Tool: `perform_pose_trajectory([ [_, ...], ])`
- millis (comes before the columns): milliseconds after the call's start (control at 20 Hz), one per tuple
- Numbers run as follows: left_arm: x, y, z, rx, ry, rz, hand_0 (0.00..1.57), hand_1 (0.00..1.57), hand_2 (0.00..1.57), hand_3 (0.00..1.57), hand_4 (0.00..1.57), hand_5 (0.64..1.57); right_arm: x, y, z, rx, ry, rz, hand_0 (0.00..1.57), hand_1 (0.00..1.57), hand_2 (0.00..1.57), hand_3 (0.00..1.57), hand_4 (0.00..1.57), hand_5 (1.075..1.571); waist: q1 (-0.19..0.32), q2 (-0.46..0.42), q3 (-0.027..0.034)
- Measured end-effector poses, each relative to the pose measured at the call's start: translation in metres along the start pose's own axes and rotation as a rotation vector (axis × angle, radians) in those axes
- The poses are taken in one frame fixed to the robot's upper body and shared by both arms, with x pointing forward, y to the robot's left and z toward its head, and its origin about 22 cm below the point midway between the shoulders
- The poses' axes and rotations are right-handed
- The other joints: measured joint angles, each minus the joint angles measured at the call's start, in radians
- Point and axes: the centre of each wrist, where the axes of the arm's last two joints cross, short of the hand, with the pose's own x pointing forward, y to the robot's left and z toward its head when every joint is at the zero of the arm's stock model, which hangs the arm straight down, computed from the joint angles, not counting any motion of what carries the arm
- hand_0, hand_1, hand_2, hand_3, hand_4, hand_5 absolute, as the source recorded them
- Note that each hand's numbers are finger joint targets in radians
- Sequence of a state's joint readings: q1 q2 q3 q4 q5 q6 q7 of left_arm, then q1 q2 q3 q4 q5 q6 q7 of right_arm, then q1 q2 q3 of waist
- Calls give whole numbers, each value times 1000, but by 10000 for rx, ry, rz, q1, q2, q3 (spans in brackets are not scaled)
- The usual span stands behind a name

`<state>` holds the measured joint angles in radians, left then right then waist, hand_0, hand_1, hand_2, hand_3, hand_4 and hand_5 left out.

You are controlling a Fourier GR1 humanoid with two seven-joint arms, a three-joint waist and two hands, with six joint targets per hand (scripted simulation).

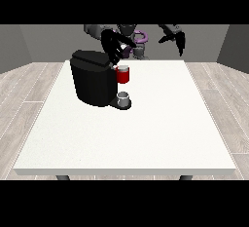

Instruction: Insert the coffee pod into the coffee machine and close the lid

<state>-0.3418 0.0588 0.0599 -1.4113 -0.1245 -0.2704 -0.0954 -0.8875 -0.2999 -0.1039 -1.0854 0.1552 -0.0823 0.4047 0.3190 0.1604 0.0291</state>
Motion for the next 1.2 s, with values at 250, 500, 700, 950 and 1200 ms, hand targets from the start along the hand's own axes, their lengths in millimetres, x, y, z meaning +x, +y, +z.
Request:
perform_pose_trajectory([
  [250, 12, -3, -13, -381, -459, -51, 0, 0, 0, 0, 429, 1571, 25, -19, 4, -596, 251, -41, 0, 0, 0, 0, 0, 1571, 535, 410, 67],
  [500, 24, -6, -25, -672, -855, -130, 0, 0, 0, 0, 395, 1571, 84, 6, 11, 168, -2578, 271, 0, 0, 0, 0, 0, 1571, 1446, 862, -184],
  [700, 33, -6, -31, -705, -1317, -277, 0, 0, 0, 0, 362, 1571, 107, 17, 10, 349, -3844, 465, 0, 0, 0, 0, 0, 1571, 1737, 1418, -258],
  [950, 39, 4, -32, -639, -1609, -252, 0, 0, 0, 0, 203, 1571, 124, 25, 4, 525, -4475, 383, 0, 0, 0, 0, 0, 1571, 1826, 1804, -286],
  [1200, 47, 6, -35, -785, -1808, -204, 0, 0, 0, 0, 272, 1571, 133, 30, -4, 692, -4613, 127, 0, 0, 0, 0, 101, 1571, 1909, 2032, -293],
])
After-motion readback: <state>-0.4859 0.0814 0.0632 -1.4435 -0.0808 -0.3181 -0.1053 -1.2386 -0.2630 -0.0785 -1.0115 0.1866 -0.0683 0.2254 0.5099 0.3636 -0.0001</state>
